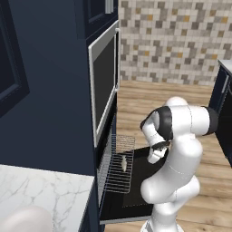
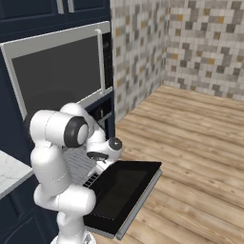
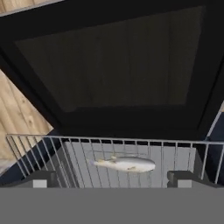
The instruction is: Place the fish on the rack of the oven, and slide the rack back inside. Close the oven door.
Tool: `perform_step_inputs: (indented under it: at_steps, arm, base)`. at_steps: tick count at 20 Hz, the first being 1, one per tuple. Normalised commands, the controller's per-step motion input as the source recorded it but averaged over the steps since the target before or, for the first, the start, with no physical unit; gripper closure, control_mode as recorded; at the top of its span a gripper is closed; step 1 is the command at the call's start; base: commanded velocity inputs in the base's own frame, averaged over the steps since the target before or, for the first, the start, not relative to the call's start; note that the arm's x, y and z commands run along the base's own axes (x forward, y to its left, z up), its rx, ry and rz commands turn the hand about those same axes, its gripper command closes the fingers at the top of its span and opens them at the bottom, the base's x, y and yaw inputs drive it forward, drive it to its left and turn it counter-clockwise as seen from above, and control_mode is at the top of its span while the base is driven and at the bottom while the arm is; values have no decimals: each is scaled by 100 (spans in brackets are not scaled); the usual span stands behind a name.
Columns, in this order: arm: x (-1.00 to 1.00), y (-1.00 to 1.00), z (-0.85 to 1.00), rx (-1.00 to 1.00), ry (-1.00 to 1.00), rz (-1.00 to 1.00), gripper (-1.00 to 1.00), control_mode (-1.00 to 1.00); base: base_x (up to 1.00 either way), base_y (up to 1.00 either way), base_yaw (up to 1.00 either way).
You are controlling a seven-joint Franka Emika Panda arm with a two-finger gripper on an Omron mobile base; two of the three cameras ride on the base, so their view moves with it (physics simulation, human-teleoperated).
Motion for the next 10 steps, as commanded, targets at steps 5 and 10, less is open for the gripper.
perform_step_inputs:
  at_steps: [5,10]
  arm:
    - [5,0,-44,1,5,2,-100,-100]
    - [9,0,-20,2,1,1,-100,-100]
  base:
    - [0,0,0]
    - [0,0,0]
